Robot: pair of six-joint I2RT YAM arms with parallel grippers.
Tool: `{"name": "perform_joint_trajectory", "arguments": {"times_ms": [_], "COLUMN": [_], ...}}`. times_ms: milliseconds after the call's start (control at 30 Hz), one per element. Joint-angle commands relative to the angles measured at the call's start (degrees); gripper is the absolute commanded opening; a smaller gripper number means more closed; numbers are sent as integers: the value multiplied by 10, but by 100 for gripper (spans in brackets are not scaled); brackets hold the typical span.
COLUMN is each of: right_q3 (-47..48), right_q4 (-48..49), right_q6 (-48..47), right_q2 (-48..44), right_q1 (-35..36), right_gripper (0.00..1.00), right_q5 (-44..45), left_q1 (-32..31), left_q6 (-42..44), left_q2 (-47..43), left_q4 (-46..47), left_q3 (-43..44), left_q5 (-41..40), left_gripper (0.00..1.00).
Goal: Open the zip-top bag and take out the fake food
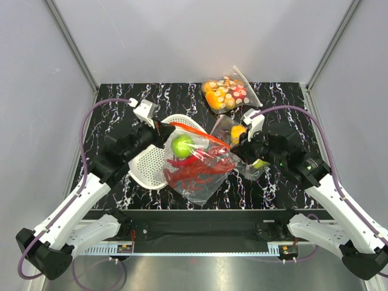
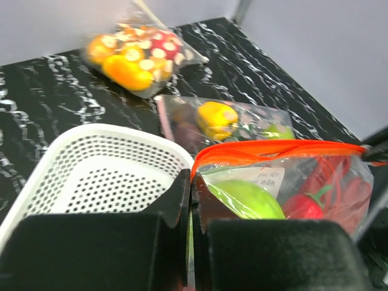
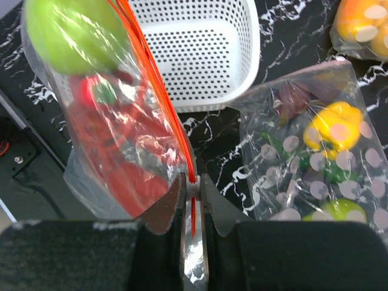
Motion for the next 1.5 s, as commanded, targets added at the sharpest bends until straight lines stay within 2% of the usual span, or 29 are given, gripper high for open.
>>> {"name": "perform_joint_trajectory", "arguments": {"times_ms": [0, 67, 167, 300, 333, 400, 433, 533, 567, 633, 900, 1467], "right_q3": [30, 33, 34, 35, 35, 34, 34, 32, 28, 22, -12, -32], "right_q4": [-40, -49, -60, -63, -59, -53, -42, -26, -20, 1, 76, 83], "right_q6": [4, 4, 4, 19, 17, 12, 11, 10, 10, 10, -17, -39], "right_q2": [-20, -22, -26, -32, -33, -39, -41, -47, -47, -48, -30, 31], "right_q1": [0, 0, 0, 0, 0, 0, 0, 0, 0, 0, 0, 0], "right_gripper": [0, 0, 0, 1, 7, 18, 30, 41, 48, 52, 55, 55], "right_q5": [51, 57, 62, 50, 44, 20, 13, -16, -22, -34, -81, -104], "left_q1": [17, 20, 20, 21, 21, 20, 20, 12, 9, -1, -31, -45], "left_q6": [25, 26, 34, 58, 75, 77, 69, 64, 64, 67, 79, 92], "left_q2": [-23, -27, -30, -42, -41, -34, -30, -8, 5, 17, 63, 70], "left_q4": [19, 18, 16, 60, 63, 77, 94, 109, 105, 100, 85, 64], "left_q3": [28, 27, 28, 7, 5, 2, 1, 5, 7, 12, 19, 27], "left_q5": [-92, -114, -98, 29, 106, 185, 253, 330, 342, 367, 402, 431], "left_gripper": [0, 0, 0, 0, 0, 0, 0, 0, 0, 0, 0, 0]}}
